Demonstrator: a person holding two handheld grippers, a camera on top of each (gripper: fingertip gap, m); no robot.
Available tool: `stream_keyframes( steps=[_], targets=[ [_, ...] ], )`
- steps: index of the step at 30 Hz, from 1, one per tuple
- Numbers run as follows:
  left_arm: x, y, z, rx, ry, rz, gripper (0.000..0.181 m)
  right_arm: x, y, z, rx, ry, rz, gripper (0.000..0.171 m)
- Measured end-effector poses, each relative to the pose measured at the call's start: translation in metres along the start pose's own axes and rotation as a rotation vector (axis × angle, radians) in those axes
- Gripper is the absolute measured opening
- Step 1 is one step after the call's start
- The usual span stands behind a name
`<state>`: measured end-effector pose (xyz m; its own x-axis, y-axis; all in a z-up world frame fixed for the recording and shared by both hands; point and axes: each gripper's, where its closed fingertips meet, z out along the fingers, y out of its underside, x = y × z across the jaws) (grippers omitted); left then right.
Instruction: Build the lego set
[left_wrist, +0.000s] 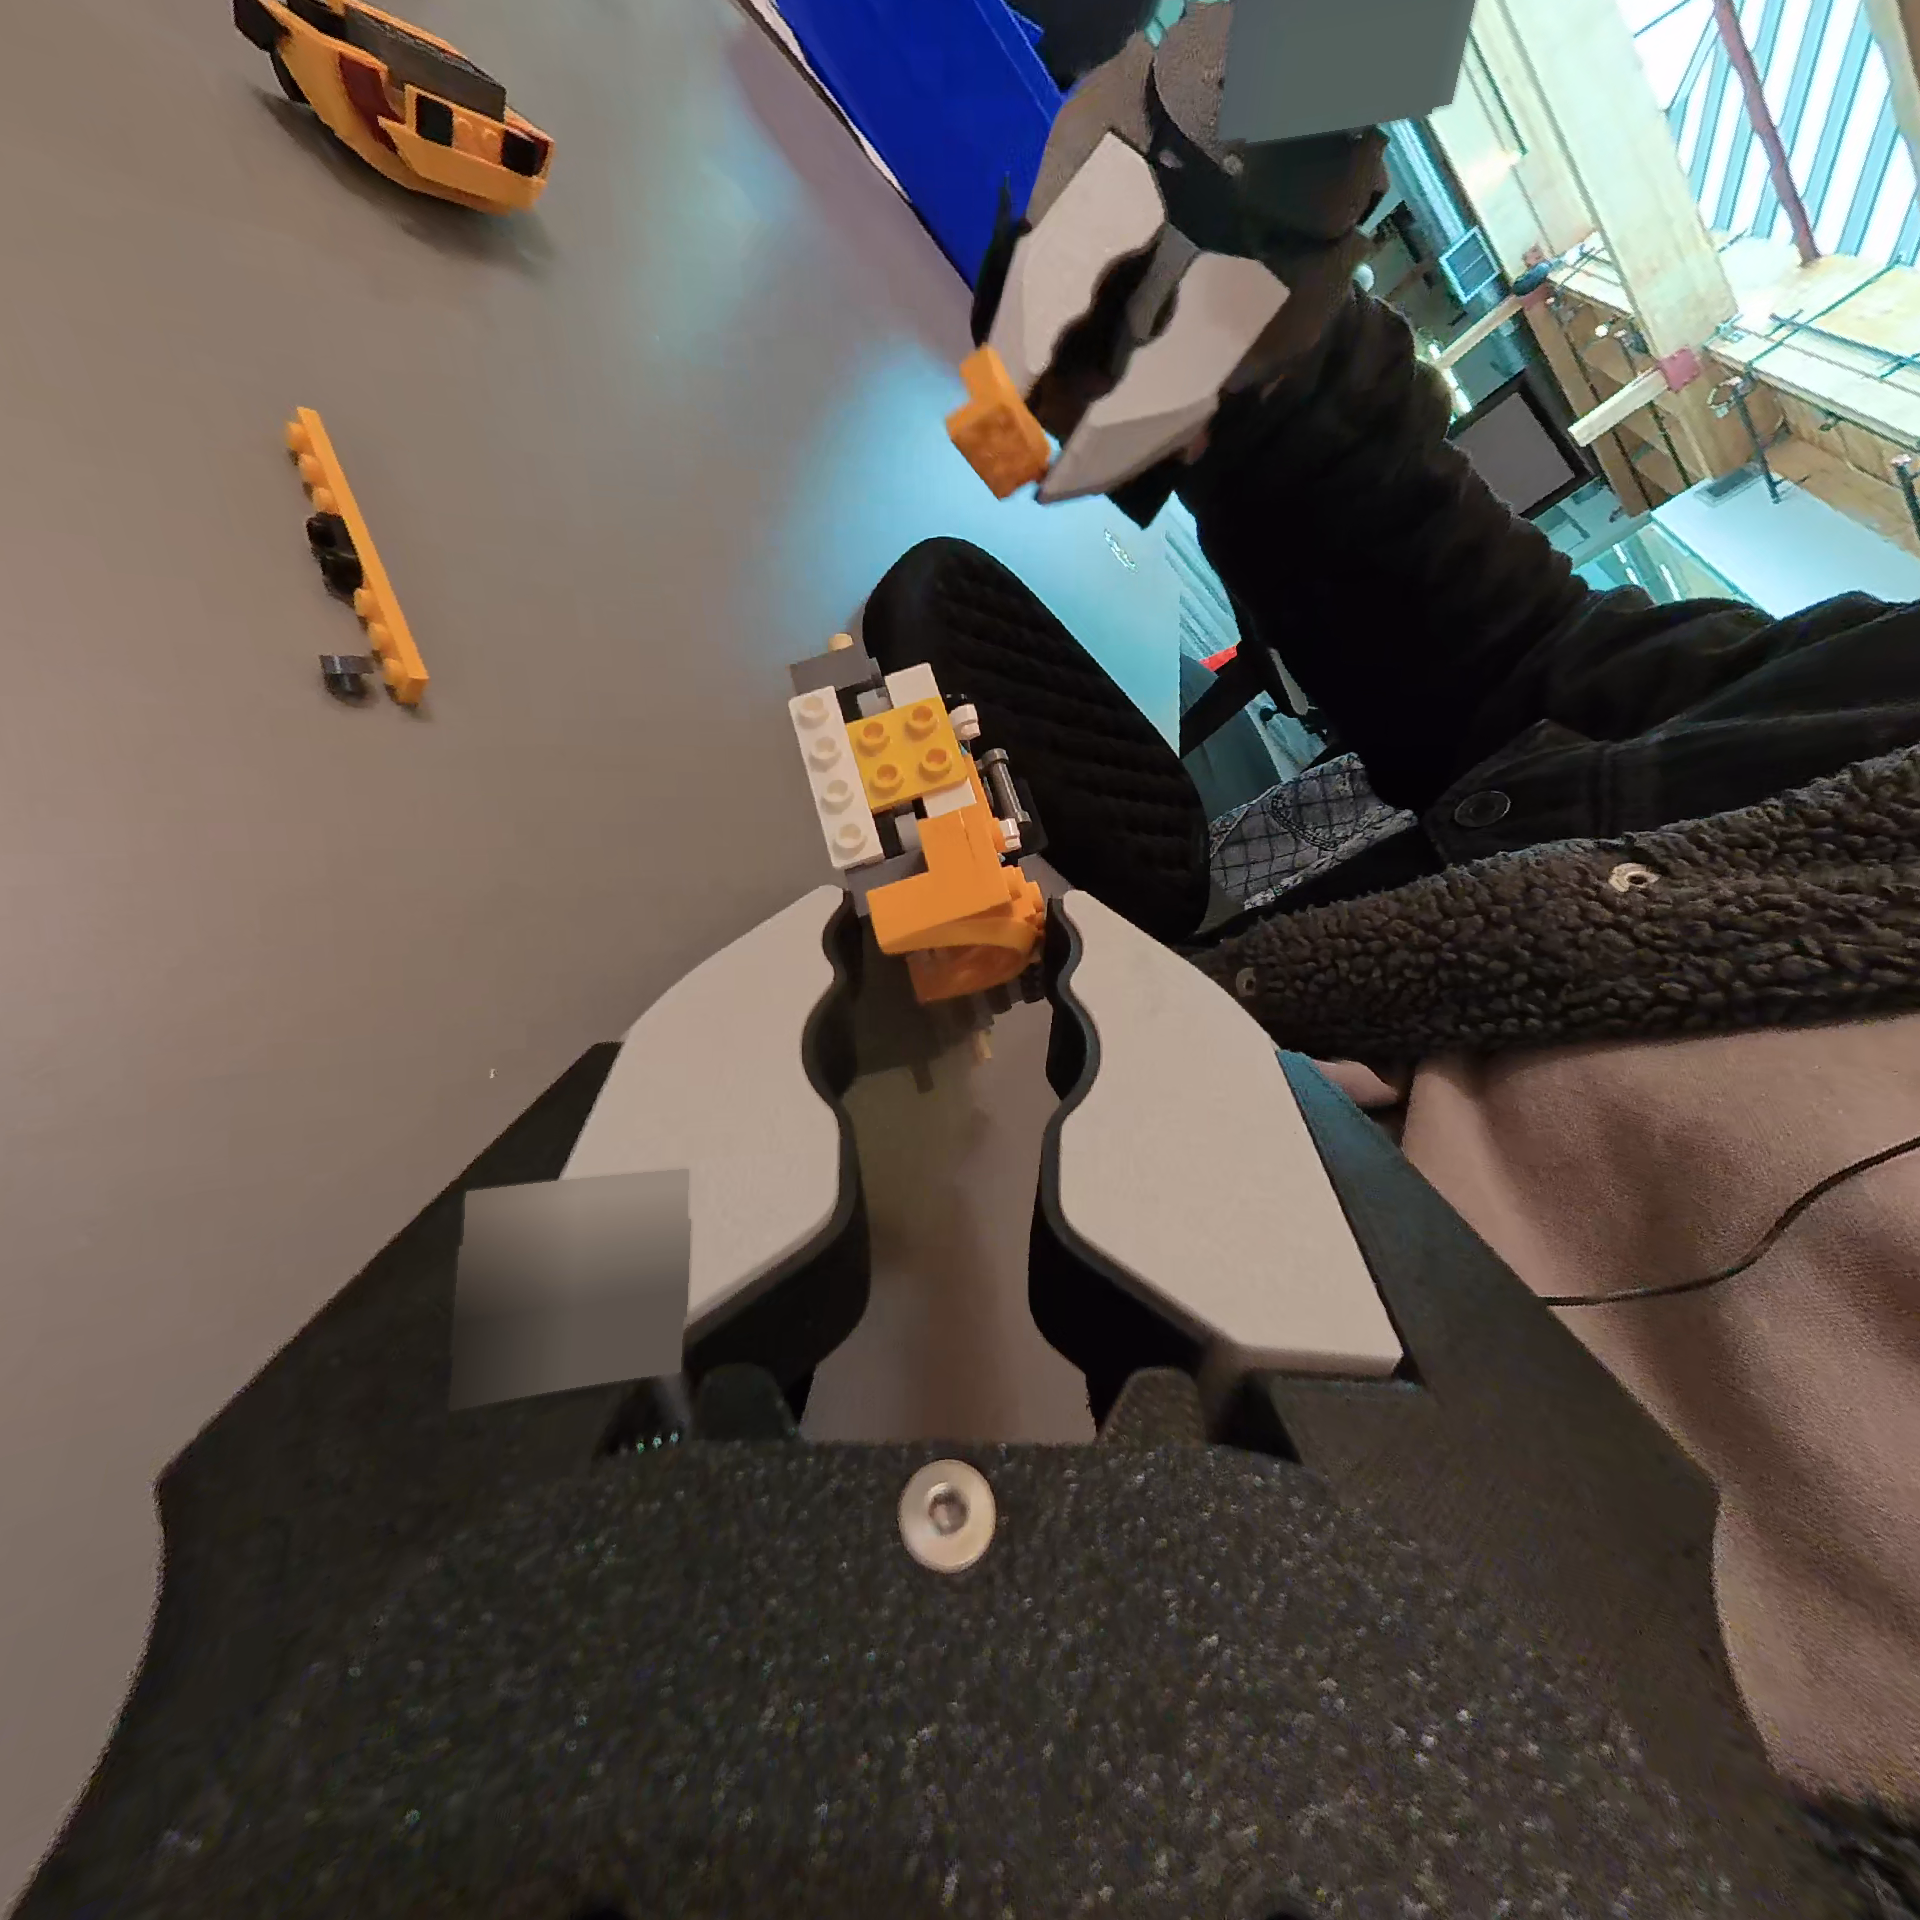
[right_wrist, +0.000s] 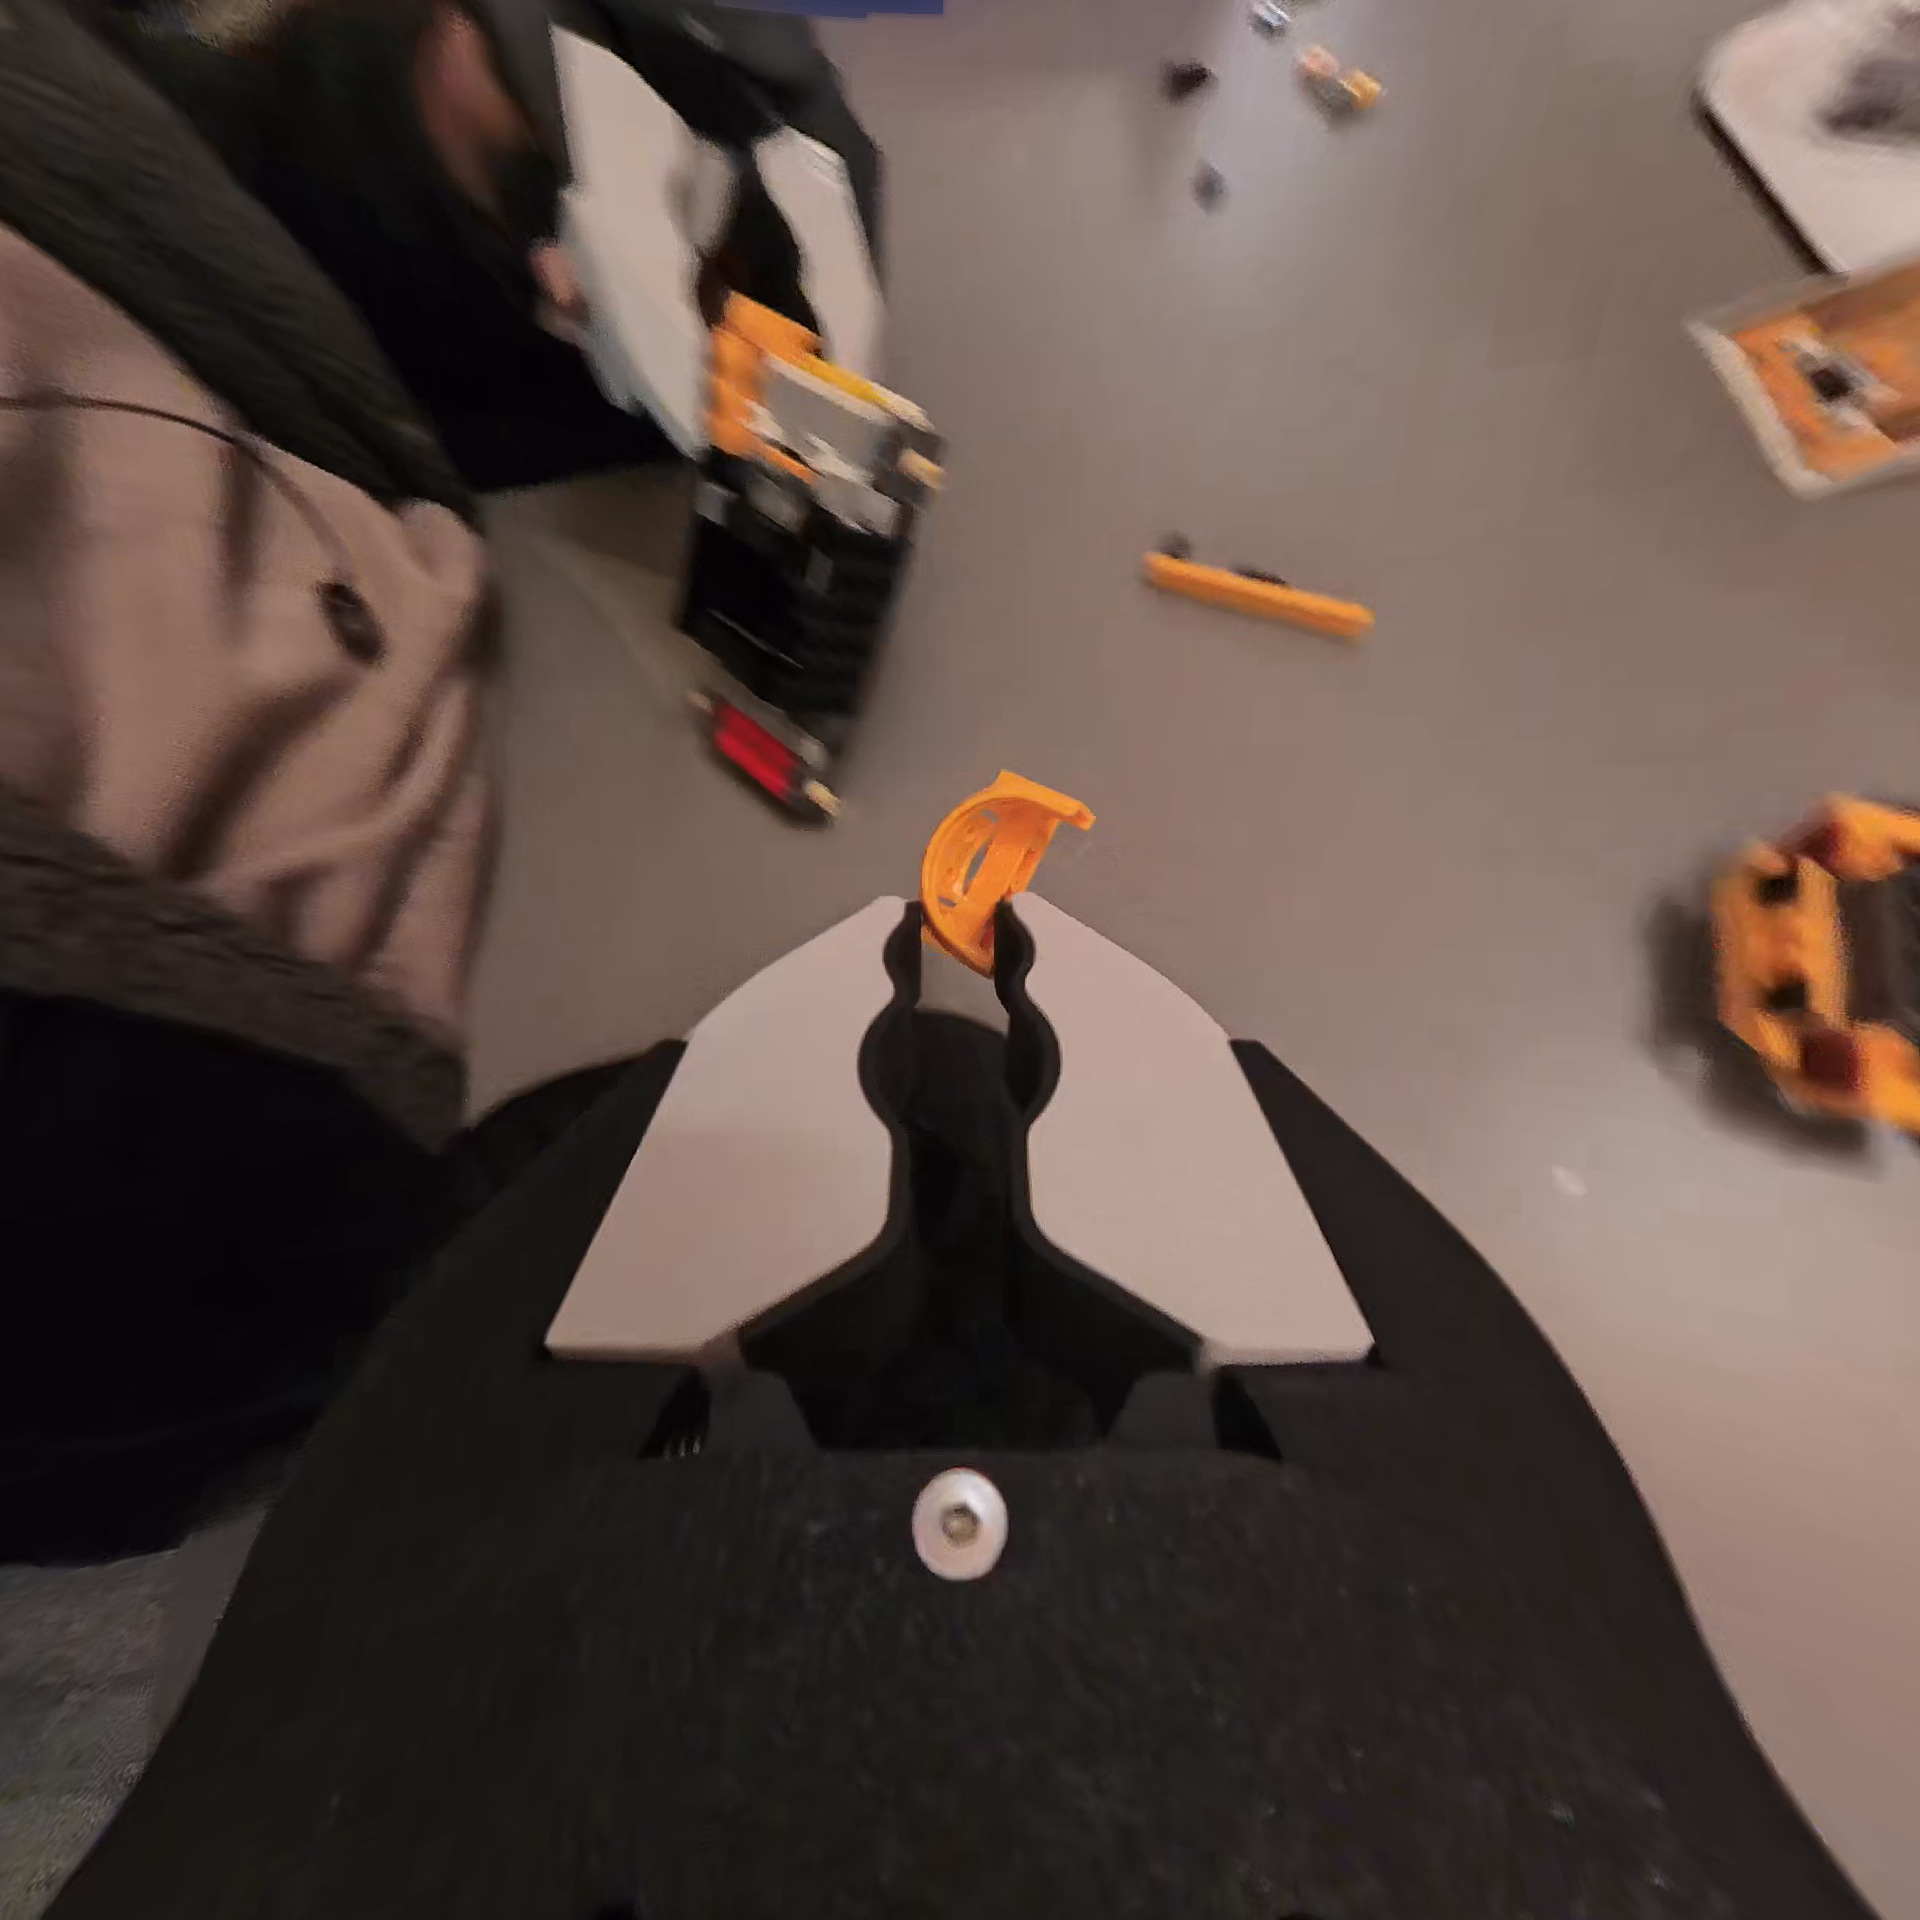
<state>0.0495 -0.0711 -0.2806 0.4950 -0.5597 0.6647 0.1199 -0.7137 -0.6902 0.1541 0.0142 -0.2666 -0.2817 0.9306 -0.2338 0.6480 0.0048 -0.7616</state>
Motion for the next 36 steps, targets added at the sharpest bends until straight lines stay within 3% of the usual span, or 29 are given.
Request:
stream_keyframes(
  steps=[8, 13, 23, 31, 36],
  targets=[
    [0.002, 0.000, 0.000, 0.005, -0.030, 0.048, 0.033, -0.057, -0.027, 0.027, 0.100, -0.381, -0.002, 0.013],
    [0.003, 0.000, 0.000, 0.005, -0.031, 0.063, 0.033, -0.072, -0.037, 0.033, 0.126, -0.497, 0.011, 0.013],
    [0.001, 0.000, 0.000, 0.005, -0.023, 0.039, 0.033, -0.059, -0.050, 0.060, 0.134, -0.507, 0.046, 0.013],
    [-0.004, 0.000, -0.001, 0.004, -0.031, -0.010, 0.034, -0.049, -0.004, 0.069, -0.146, -0.553, 0.133, 0.014],
    [-0.005, 0.000, -0.001, 0.006, -0.035, -0.015, 0.034, -0.032, 0.011, 0.074, -0.269, -0.479, 0.139, 0.018]
  ],
)
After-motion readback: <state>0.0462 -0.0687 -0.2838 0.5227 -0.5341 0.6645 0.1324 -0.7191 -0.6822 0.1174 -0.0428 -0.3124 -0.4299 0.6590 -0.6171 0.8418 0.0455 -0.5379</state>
